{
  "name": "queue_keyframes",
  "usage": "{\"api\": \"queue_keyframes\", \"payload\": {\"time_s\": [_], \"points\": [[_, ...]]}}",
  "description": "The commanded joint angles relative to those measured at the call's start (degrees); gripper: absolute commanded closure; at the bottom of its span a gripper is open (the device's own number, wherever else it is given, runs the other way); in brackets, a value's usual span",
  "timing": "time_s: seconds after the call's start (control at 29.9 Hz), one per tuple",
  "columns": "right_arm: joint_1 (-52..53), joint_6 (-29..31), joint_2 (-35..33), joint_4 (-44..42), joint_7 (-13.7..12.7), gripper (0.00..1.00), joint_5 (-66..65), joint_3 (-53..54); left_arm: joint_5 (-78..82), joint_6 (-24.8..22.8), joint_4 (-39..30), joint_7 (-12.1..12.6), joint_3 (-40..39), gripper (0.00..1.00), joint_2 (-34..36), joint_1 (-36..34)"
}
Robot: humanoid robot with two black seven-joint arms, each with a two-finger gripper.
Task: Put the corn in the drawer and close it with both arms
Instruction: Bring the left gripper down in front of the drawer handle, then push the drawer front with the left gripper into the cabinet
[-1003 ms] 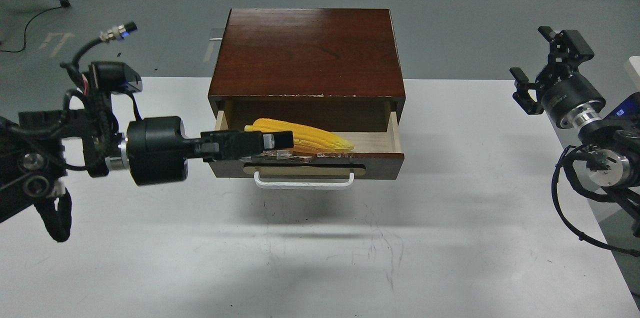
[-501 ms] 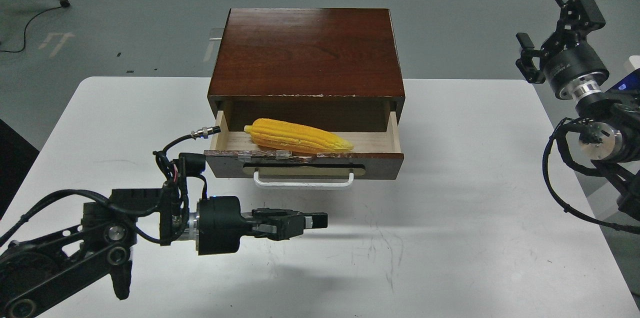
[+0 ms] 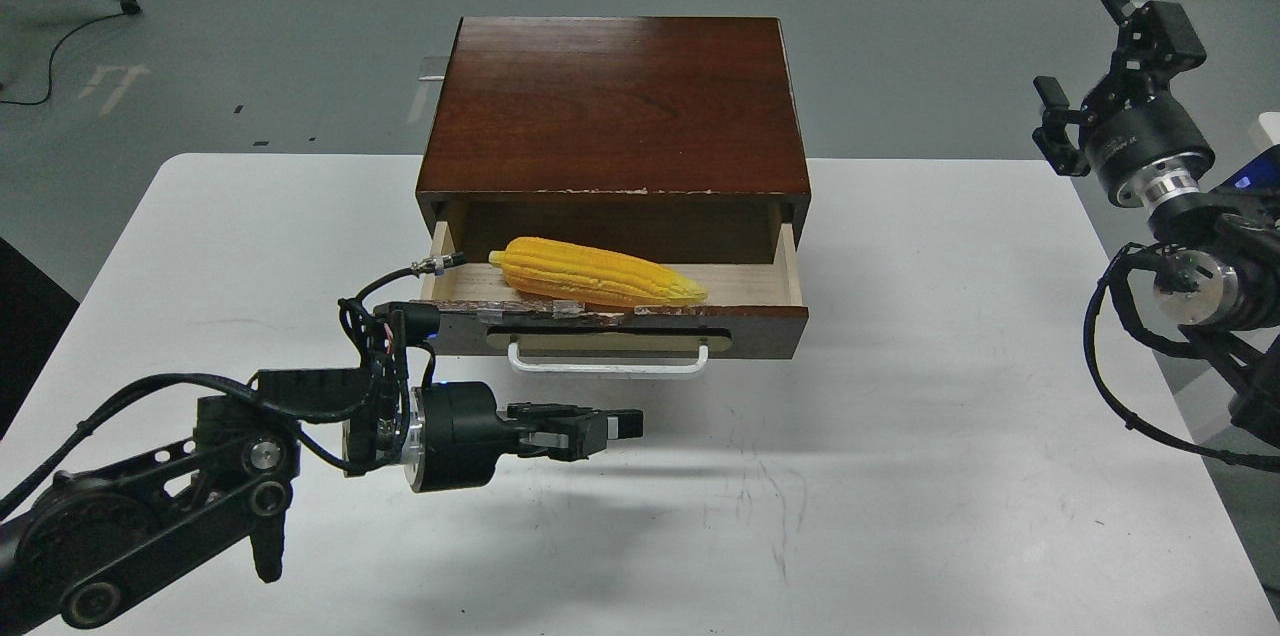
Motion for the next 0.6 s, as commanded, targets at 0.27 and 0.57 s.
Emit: {"api": "queue_keyframes", "payload": {"time_s": [0.27,0.57], "points": [[0.0,-1.0,0.2,-0.1,0.0,0.00,-0.1,-2.3,-0.8,0.0,2.1,-0.3,0.1,1.00,-0.2,-3.2],[-0.1,-1.0,0.2,-0.1,0.0,0.00,-0.1,-2.3,-0.8,0.0,2.1,-0.5,0.5,1.00,1.2,-3.1]]}}
